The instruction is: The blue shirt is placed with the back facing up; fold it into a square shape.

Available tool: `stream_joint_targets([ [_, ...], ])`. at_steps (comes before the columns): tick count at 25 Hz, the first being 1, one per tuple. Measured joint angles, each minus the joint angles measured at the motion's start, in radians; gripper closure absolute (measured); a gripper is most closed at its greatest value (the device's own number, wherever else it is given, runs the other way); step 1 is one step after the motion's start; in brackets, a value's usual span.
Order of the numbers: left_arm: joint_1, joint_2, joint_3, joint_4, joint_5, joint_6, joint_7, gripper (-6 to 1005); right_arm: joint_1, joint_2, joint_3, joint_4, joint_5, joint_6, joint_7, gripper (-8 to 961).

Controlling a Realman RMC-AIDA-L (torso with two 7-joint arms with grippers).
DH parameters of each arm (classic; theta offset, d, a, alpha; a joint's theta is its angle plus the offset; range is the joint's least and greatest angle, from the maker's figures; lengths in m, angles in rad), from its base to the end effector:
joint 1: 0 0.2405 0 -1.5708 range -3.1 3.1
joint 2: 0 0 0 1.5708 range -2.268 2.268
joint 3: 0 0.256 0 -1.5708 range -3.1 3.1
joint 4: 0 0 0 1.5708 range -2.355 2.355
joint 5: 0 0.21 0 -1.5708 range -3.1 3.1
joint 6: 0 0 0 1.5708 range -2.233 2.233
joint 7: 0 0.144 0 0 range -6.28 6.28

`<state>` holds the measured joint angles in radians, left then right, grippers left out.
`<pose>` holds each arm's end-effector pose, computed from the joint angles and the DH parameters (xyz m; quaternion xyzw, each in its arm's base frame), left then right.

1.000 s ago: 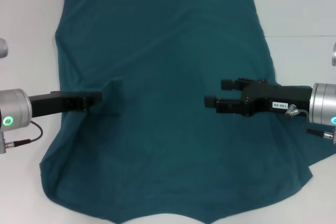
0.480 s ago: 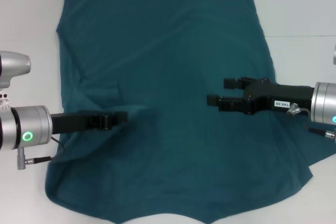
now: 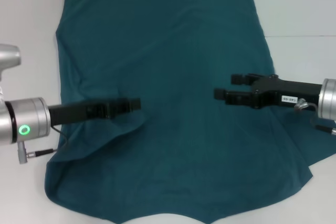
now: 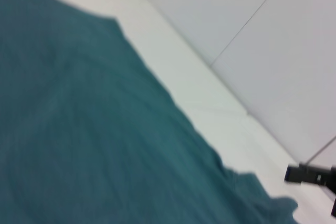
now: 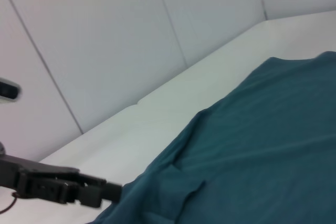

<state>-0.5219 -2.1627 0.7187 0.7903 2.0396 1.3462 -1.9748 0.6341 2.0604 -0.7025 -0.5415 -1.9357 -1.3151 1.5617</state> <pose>-0.2568 0.3532 -0.0114 -0.8371 -0.4639 -0.2464 0.1527 0.2517 0.3761 -0.0086 -0.8969 0.3191 0.2493 0.1778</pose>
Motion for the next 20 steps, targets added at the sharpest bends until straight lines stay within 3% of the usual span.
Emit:
stream_joint_targets([
  [1,0.001,0.000,-0.005,0.004,-0.015,0.000,0.023,757,0.000,0.000,0.000,0.000,0.000,0.000,0.000,36],
  [4,0.003,0.000,-0.023,0.003,-0.065,-0.012,0.111,528,-0.013,-0.014,0.020,0.000,0.000,0.000,0.053,36],
  [9,0.005,-0.002,-0.029,-0.019,-0.143,-0.020,0.261,290,-0.039,-0.048,0.034,-0.009,-0.001,-0.010,0.216,36],
  [15,-0.001,0.000,0.016,-0.042,-0.159,0.005,0.398,106,-0.096,-0.087,0.045,-0.080,-0.005,-0.009,0.455,37],
  [20,-0.002,-0.001,0.112,-0.032,-0.127,0.016,0.504,98,-0.136,-0.128,0.079,-0.106,-0.011,-0.004,0.641,37],
])
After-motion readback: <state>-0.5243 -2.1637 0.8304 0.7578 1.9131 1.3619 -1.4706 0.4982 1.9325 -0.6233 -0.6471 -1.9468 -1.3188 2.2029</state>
